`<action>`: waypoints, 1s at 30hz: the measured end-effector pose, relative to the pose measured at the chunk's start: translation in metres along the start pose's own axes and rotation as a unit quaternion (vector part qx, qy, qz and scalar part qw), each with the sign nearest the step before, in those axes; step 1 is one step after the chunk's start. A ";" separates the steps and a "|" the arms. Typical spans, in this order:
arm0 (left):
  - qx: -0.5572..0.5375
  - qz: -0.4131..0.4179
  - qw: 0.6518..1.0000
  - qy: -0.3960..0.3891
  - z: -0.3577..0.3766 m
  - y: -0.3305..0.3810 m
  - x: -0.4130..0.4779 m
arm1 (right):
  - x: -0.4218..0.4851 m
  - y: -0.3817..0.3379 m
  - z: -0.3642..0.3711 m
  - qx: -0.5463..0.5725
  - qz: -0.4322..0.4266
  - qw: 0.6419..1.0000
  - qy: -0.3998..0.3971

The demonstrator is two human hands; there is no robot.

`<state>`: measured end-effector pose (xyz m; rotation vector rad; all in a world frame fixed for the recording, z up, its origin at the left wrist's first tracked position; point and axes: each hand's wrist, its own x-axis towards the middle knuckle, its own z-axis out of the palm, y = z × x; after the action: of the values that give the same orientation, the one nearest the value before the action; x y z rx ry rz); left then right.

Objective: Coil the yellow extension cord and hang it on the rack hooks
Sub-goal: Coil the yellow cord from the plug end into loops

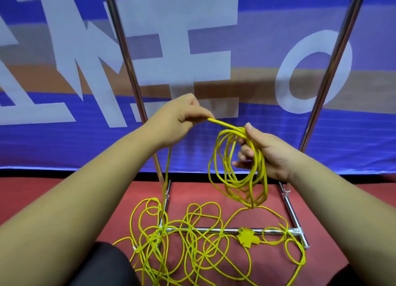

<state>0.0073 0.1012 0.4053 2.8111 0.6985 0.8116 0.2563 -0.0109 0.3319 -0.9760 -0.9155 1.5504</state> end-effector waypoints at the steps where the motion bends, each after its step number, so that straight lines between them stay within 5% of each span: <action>1: 0.005 0.003 1.000 -0.024 0.003 0.001 -0.002 | 0.001 0.003 0.001 0.006 0.011 1.000 -0.005; 5: 0.011 0.022 0.993 -0.120 0.021 0.005 -0.002 | 0.003 0.008 0.007 -0.023 0.064 0.998 0.001; 8: -0.072 -0.043 0.985 -0.152 0.032 0.009 0.001 | 0.005 0.014 0.009 -0.063 0.078 0.995 0.019; 10: -0.183 -0.130 0.963 -0.148 0.036 0.010 0.004 | 0.007 0.019 0.009 -0.085 0.084 0.993 0.023; 14: -0.232 -0.214 0.934 -0.170 0.044 0.001 0.006 | 0.007 0.021 0.008 -0.055 0.088 0.995 0.015; 21: -0.369 -0.227 0.871 -0.231 0.075 0.005 -0.012 | -0.005 0.003 0.015 0.011 0.054 0.992 0.113; 27: -0.158 -0.205 0.872 -0.415 0.109 -0.026 -0.036 | -0.024 -0.025 0.007 0.170 -0.017 0.978 0.122; 30: -0.103 -0.242 0.881 -0.393 0.109 -0.035 -0.039 | -0.029 -0.026 0.006 0.161 -0.027 0.980 0.117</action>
<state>0.0226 0.1145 0.2856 2.2823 0.9930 -0.3198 0.2641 -0.0356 0.3617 -0.8678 -0.5024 1.4459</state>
